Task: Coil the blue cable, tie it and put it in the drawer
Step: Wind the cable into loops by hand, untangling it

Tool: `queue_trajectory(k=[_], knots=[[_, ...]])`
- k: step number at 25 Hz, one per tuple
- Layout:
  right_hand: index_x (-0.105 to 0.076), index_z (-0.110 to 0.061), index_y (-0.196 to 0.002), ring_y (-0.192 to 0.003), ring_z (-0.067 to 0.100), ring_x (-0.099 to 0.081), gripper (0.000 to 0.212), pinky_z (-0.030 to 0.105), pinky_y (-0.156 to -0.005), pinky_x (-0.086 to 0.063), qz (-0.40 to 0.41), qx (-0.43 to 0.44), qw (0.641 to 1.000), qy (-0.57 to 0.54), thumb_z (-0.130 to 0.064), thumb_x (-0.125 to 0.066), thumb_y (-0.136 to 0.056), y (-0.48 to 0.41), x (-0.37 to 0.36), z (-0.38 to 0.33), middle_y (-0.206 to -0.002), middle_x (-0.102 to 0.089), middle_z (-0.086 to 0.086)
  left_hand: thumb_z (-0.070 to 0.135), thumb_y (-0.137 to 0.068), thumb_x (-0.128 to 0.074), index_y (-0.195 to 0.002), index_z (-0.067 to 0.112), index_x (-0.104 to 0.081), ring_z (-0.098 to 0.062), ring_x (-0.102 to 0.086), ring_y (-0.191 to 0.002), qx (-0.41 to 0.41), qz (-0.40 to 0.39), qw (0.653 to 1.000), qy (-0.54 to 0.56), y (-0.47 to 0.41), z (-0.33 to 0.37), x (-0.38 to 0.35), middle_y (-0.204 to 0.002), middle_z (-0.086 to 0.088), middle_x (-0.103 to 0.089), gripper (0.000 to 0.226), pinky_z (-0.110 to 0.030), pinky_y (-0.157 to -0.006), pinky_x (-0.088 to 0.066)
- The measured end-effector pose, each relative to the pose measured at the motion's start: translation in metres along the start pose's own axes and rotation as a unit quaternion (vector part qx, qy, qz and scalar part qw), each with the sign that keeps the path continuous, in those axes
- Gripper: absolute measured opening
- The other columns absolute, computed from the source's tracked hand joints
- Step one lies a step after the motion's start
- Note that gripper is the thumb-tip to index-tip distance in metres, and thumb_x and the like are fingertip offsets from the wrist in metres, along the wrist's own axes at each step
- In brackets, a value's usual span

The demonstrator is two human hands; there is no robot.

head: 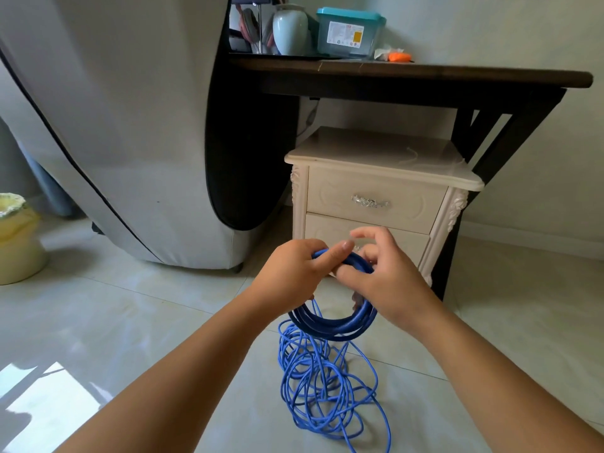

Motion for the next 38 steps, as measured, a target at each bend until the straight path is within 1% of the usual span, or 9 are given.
queue_trajectory(k=[7,12,17,21,24,27,30,34,38], knots=[[-0.064,-0.031,-0.085,-0.071,0.011,-0.071,0.060,0.026,-0.070,-0.053,-0.124,-0.073,0.986,0.087,-0.084,-0.061,-0.055,0.003,0.007,0.007,-0.077,-0.073,-0.007,0.062,-0.091,-0.050,-0.070,0.012,-0.054,-0.016,-0.039,-0.050,0.092,0.102,0.979,0.153,-0.002,-0.018,0.010,-0.058,-0.001,-0.040,0.055,-0.031,-0.056,-0.039],[-0.063,-0.027,-0.099,-0.076,0.010,-0.069,0.024,0.031,-0.075,-0.057,-0.036,-0.095,0.988,-0.118,-0.031,-0.078,-0.080,0.005,-0.015,0.012,-0.084,-0.069,-0.009,0.063,-0.092,-0.049,-0.075,0.010,-0.051,-0.013,-0.038,-0.045,0.125,0.183,0.946,0.237,0.005,-0.020,0.008,-0.052,0.000,-0.040,0.056,-0.033,-0.057,-0.036],[-0.063,-0.014,-0.089,-0.052,0.014,-0.053,0.010,0.041,-0.073,-0.056,0.056,-0.121,0.952,-0.277,-0.005,-0.061,-0.090,0.001,-0.009,0.024,-0.051,-0.049,-0.001,0.060,-0.096,-0.044,-0.073,0.013,-0.049,-0.010,-0.044,-0.046,0.131,0.114,0.925,0.338,0.010,-0.020,-0.019,-0.052,0.005,-0.046,0.053,-0.036,-0.069,-0.038],[-0.060,-0.018,-0.093,-0.044,0.010,-0.043,0.009,0.033,-0.057,-0.056,0.079,-0.070,0.990,-0.089,-0.009,-0.058,-0.092,-0.001,0.009,0.012,-0.060,-0.048,0.000,0.053,-0.097,-0.048,-0.098,0.019,-0.069,-0.008,-0.067,-0.081,0.079,0.103,0.967,0.219,0.008,-0.018,-0.009,-0.087,0.006,-0.072,0.040,-0.024,-0.079,-0.051],[-0.051,-0.031,-0.115,-0.054,0.013,-0.055,0.033,0.032,-0.057,-0.054,0.037,-0.037,0.998,0.031,-0.010,-0.059,-0.091,-0.001,0.009,0.002,-0.085,-0.064,0.001,0.053,-0.091,-0.059,-0.125,0.032,-0.060,0.003,-0.064,-0.101,-0.026,0.044,0.990,0.130,0.006,-0.004,-0.003,-0.108,0.015,-0.069,0.040,-0.015,-0.085,-0.051],[-0.022,-0.042,-0.147,-0.071,0.020,-0.060,0.076,0.039,-0.069,-0.051,-0.008,0.039,0.988,0.149,-0.010,-0.057,-0.087,0.000,0.001,-0.005,-0.080,-0.065,0.000,0.062,-0.084,-0.059,-0.117,0.029,-0.063,0.003,-0.064,-0.086,-0.072,-0.034,0.997,0.001,0.006,0.005,-0.015,-0.096,0.014,-0.068,0.047,-0.017,-0.076,-0.053],[-0.006,-0.048,-0.150,-0.065,0.024,-0.056,0.092,0.042,-0.062,-0.046,0.005,0.077,0.977,0.198,-0.014,-0.059,-0.084,0.000,0.001,-0.010,-0.070,-0.061,0.005,0.045,-0.093,-0.060,-0.096,0.015,-0.064,-0.005,-0.058,-0.057,-0.071,-0.053,0.996,-0.012,0.007,0.011,-0.020,-0.076,-0.008,-0.064,0.031,-0.016,-0.051,-0.048],[-0.049,-0.042,-0.127,-0.076,0.018,-0.063,0.060,0.037,-0.074,-0.052,-0.015,0.016,0.984,0.175,-0.038,-0.073,-0.071,-0.005,0.020,0.000,-0.081,-0.068,-0.004,0.040,-0.094,-0.060,-0.091,0.011,-0.065,-0.013,-0.051,-0.055,-0.097,0.009,0.995,0.025,0.004,0.015,-0.009,-0.069,-0.015,-0.059,0.030,-0.033,-0.051,-0.049],[-0.067,-0.027,-0.094,-0.094,0.006,-0.067,0.046,0.030,-0.090,-0.052,-0.099,-0.033,0.990,0.092,-0.055,-0.076,-0.058,-0.001,0.025,0.011,-0.096,-0.073,-0.011,0.041,-0.096,-0.055,-0.084,0.013,-0.061,-0.011,-0.050,-0.049,-0.070,0.064,0.993,0.073,0.002,0.009,0.007,-0.062,-0.005,-0.050,0.032,-0.021,-0.048,-0.041]])
Point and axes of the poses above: each hand's wrist, its own y-axis away from the middle knuckle, its own x-axis out of the back of the hand, z = x × y, the point moved 6 cm from there along -y, towards the middle knuckle
